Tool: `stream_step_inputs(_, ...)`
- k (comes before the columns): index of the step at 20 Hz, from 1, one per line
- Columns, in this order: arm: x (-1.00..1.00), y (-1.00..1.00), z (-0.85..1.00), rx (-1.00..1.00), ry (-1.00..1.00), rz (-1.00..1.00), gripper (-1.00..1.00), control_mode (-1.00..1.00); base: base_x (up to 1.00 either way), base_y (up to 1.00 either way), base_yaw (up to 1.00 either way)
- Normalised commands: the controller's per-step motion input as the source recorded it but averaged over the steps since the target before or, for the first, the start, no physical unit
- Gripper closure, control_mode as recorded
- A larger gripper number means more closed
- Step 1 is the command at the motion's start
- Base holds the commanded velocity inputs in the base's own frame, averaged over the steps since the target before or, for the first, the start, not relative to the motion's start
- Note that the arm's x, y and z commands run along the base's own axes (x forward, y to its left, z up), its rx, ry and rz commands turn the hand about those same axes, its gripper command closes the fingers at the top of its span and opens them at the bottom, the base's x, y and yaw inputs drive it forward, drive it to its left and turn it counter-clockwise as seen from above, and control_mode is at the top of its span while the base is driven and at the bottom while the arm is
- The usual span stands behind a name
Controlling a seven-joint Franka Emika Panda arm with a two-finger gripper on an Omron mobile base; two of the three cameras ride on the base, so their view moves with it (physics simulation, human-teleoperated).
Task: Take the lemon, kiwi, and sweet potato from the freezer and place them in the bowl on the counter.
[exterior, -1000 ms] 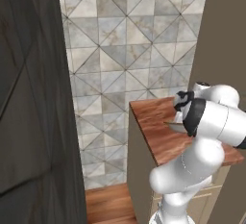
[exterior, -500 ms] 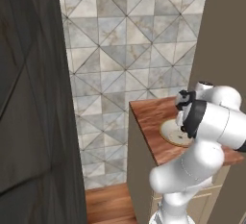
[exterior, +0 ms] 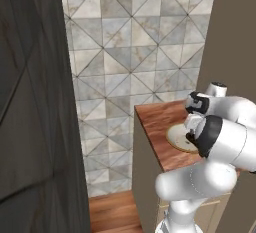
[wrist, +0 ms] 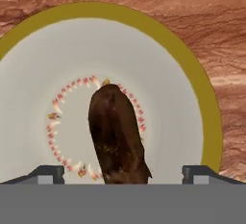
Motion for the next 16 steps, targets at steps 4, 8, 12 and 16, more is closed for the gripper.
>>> stream_step_inputs(4, -0.13, 0.41, 0.65, -0.01, 0.0, 0.0, -1.0, -1.0, 0.0, 0.0, 0.0)
stream_step_inputs(8, -0.12, 0.57, 0.76, -0.07, 0.0, 0.0, -1.0, -1.0, 0.0, 0.0, 0.0)
stream_step_inputs(12, -0.3, 0.52, 0.79, -0.07, -0.02, -0.01, -1.0, -1.0, 0.0, 0.0, 0.0)
stream_step_inputs(16, -0.51, 0.41, 0.65, -0.04, 0.0, -0.03, -1.0, -1.0, 0.0, 0.0, 0.0)
